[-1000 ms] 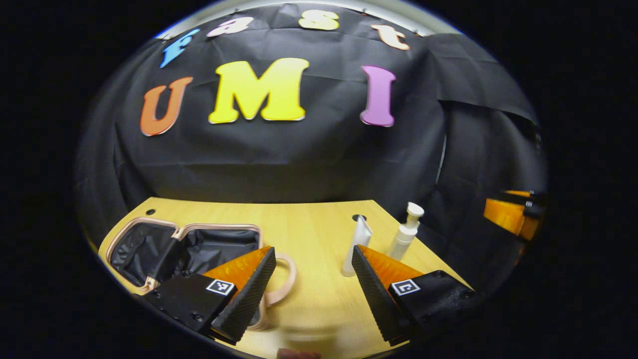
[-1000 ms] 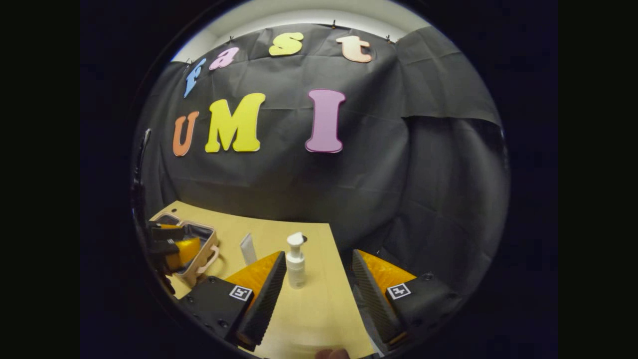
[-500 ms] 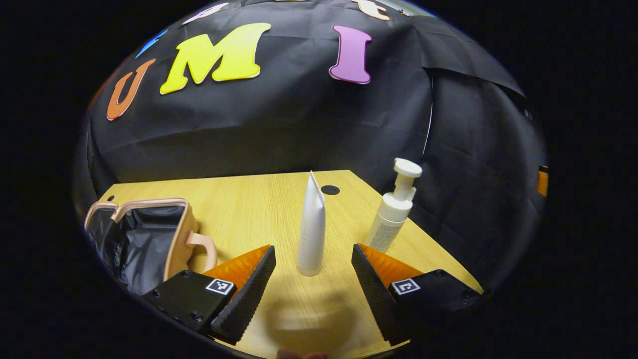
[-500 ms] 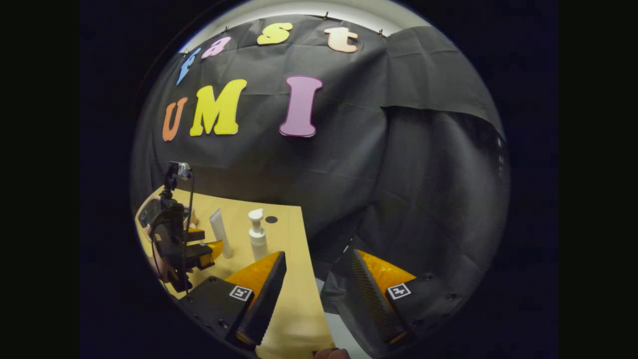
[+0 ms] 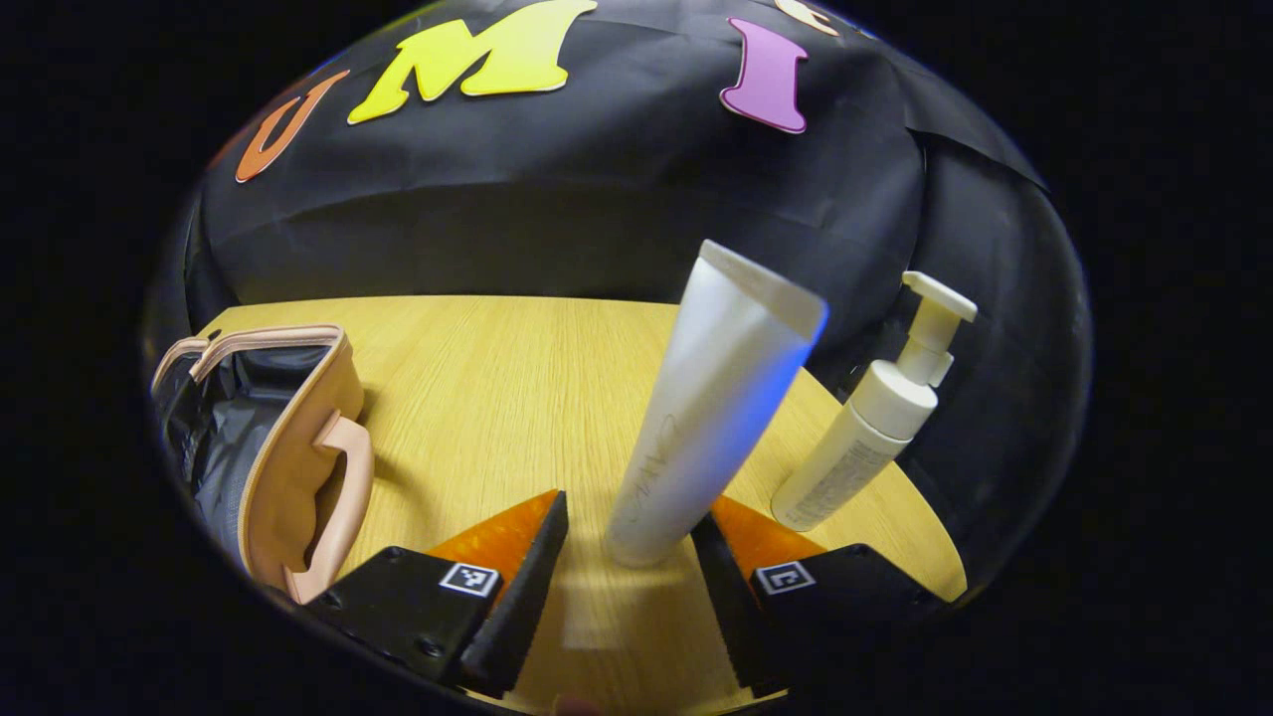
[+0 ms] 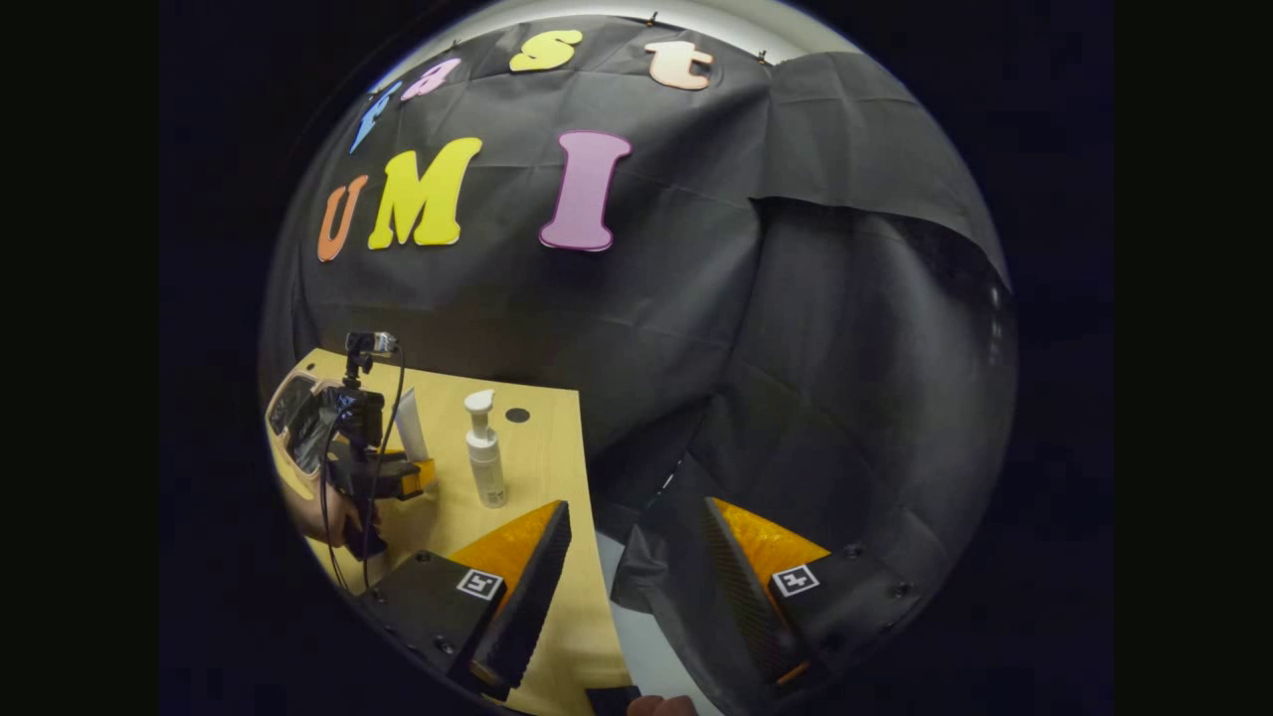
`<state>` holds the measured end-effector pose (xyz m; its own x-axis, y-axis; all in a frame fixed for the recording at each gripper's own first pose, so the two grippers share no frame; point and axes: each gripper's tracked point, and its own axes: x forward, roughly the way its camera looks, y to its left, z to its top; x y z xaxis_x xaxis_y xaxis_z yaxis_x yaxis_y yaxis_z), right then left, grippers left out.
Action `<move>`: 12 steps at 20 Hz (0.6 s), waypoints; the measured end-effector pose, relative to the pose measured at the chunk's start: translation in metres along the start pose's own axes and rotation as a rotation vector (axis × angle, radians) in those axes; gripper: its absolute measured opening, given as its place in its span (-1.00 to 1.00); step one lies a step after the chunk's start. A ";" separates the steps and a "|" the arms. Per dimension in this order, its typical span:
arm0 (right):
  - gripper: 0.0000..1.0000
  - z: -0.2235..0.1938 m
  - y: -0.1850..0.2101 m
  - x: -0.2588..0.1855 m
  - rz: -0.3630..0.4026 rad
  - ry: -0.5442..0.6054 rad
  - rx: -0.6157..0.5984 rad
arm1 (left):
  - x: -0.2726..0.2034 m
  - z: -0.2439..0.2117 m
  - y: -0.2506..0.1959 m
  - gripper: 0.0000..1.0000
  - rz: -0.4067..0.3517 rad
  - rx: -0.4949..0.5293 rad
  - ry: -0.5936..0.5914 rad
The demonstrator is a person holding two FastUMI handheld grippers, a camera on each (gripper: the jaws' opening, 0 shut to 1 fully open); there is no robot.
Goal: First open the suitcase, pack the skin care products into it, and then close the suitcase.
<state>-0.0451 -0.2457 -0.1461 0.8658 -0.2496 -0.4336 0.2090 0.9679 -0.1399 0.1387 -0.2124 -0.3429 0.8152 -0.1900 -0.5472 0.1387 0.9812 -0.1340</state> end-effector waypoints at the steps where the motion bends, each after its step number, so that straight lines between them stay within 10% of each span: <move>1: 0.58 0.001 0.002 0.001 0.004 -0.001 -0.003 | 0.001 0.001 0.000 0.49 -0.003 0.014 -0.003; 6: 0.59 0.001 0.010 0.007 0.027 -0.005 -0.015 | 0.000 0.005 -0.005 -0.02 -0.037 0.041 0.008; 12: 0.58 -0.002 0.052 0.031 0.134 -0.010 -0.014 | -0.050 0.030 -0.005 -0.17 -0.093 0.006 -0.008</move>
<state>-0.0082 -0.2030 -0.1689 0.8899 -0.1179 -0.4406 0.0849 0.9920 -0.0939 0.1143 -0.2069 -0.2906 0.8029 -0.2796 -0.5265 0.2168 0.9597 -0.1789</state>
